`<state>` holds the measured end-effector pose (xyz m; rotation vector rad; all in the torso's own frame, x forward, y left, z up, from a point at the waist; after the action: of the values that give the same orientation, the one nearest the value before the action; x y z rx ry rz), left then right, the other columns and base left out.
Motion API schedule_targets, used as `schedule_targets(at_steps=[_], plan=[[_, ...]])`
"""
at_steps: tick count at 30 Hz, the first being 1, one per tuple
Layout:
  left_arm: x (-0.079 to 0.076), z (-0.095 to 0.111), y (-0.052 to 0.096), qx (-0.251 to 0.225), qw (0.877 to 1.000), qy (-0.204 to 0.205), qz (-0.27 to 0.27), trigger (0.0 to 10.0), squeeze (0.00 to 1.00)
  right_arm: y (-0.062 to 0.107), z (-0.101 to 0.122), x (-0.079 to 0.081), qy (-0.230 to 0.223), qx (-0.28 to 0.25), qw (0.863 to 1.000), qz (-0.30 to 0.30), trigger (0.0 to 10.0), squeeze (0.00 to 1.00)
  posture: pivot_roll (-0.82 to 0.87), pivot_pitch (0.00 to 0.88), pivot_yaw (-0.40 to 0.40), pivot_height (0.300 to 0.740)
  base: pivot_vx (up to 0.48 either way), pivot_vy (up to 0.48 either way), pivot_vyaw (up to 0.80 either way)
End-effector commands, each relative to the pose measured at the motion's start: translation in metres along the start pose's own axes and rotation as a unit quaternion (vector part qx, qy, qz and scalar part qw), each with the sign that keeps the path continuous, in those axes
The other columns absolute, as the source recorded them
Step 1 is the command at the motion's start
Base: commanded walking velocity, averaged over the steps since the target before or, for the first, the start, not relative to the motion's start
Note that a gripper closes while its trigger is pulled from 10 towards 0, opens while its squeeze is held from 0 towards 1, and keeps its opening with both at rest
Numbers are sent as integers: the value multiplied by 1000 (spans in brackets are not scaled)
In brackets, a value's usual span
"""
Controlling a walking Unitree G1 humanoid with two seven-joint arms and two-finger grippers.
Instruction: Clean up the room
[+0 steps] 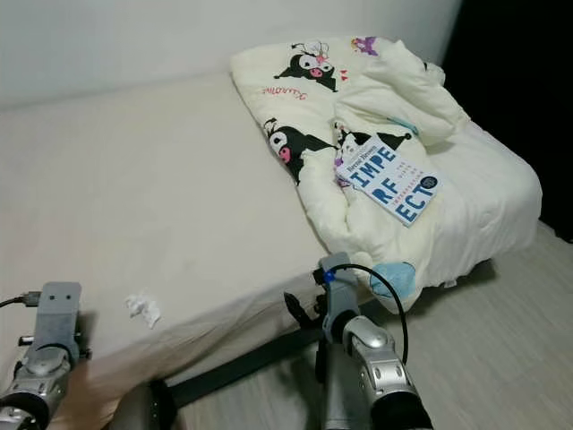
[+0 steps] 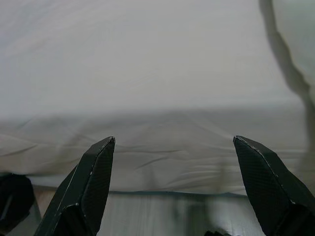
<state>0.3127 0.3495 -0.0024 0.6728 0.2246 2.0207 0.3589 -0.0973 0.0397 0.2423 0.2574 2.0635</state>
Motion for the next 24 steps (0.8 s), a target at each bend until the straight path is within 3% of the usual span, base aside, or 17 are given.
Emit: schedule_targets(at_steps=[1,3,8,10,12,13,14,16,17,18,19,22,24], plan=[[-8,-26,6,42,999,2,-12,0,0,-1,3,0,-1,0,1000,-1,10000,0,-162,171,-37,440,0,0,0],[-8,-26,6,42,999,2,-12,0,0,-1,3,0,-1,0,1000,-1,10000,0,-162,171,-37,440,0,0,0],[-4,-29,7,43,999,14,-7,0,0,-10,30,8,8,-39,999,26,10000,0,-153,176,-44,440,0,0,0],[-4,-8,2,12,996,86,-5,0,0,-15,44,18,3,-61,997,55,10000,0,-148,180,-47,440,0,0,0],[-4,-8,2,12,996,86,-5,0,0,-15,44,18,3,-61,997,55,10000,0,-148,180,-47,440,0,0,0],[-2,31,-3,-52,990,131,-5,0,0,-20,51,28,2,-72,994,86,10000,0,-120,189,-57,440,0,0,0],[-2,31,-3,-52,990,131,-5,0,0,-20,51,28,2,-72,994,86,10000,0,-120,189,-57,440,0,0,0],[9,89,-3,-146,979,140,1,0,0,-30,52,43,28,-59,991,117,10000,0,-80,201,-67,440,0,0,800],[14,106,-2,-174,975,139,3,0,0,-33,52,47,36,-55,990,126,10000,0,-80,201,-67,440,0,0,800],[19,120,0,-197,971,136,7,0,0,-36,54,50,40,-53,989,134,10000,0,-74,204,-69,440,0,0,800],[19,120,0,-197,971,136,7,0,0,-36,54,50,40,-53,989,134,10000,0,-74,204,-69,440,0,0,800],[41,161,10,-269,954,128,24,0,0,-44,68,66,53,-59,983,168,10000,0,-26,221,-75,440,0,0,800],[47,169,13,-285,950,125,28,0,0,-46,73,69,56,-62,981,175,10000,0,-26,221,-75,440,0,0,800]])
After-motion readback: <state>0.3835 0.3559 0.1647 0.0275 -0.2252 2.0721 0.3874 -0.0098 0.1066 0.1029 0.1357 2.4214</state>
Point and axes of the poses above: a point about 5 cm out from each wrist's last joint towards the gripper, its own y axis pointing back from the gripper into the wrist, its own z axis along the axis of the wrist's last joint, x = y × z, the point moved 6 cm from there along -y, pointing out of the wrist towards the gripper, and after that the axes turned 1 degree about y, right-handed, at the moved point
